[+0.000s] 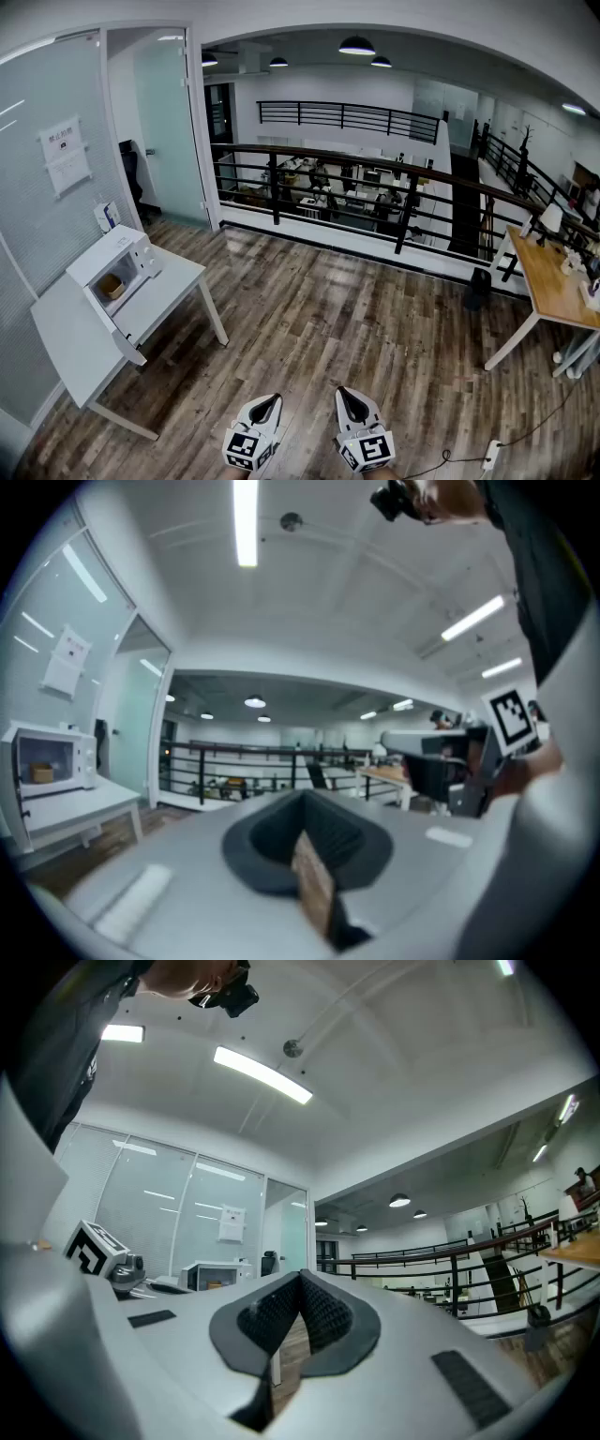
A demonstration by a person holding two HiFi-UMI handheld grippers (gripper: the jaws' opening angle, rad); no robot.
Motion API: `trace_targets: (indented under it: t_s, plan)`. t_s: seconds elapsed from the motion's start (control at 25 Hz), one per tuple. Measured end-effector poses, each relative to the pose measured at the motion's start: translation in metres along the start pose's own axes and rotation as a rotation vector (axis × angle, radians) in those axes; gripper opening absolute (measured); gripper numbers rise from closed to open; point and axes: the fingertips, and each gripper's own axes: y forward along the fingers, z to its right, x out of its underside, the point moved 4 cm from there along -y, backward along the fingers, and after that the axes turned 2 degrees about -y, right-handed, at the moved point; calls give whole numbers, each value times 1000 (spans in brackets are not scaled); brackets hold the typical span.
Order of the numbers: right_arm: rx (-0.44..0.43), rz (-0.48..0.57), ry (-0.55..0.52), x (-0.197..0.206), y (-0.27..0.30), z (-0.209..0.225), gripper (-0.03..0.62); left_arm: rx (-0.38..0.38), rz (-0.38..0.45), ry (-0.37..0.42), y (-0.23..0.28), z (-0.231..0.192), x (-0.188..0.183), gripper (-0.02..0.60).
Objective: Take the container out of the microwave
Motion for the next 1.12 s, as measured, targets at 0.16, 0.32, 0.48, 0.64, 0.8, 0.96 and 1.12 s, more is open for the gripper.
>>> trace_targets:
  t_s: [0.16,0.32,0.48,0.64,0.8,0.96,1.12]
  plan:
    - [-1,17,-25,-10,7,-15,-2,-15,19,-1,-10,-18,-12,5]
    - [1,24,-44,-16,11,-34,-2,-27,44,-7,-25,-33,-17,5]
    - [-6,28,-58,-21,14,-52,-2,-40,60,-23,-38,-42,-18,5]
    - [-2,61,-45,-27,15,-66,-2,-35,69,-32,-48,-49,-19,5]
    - [-22,87,4,-30,16,-79,-2,-32,63,-43,-58,-56,-17,5]
    - [-26,90,10,-29,19,-98,-2,-39,78,-44,-73,-68,-14,5]
    - [-16,77,7,-29,21,-116,-2,-47,90,-42,-92,-81,-15,5]
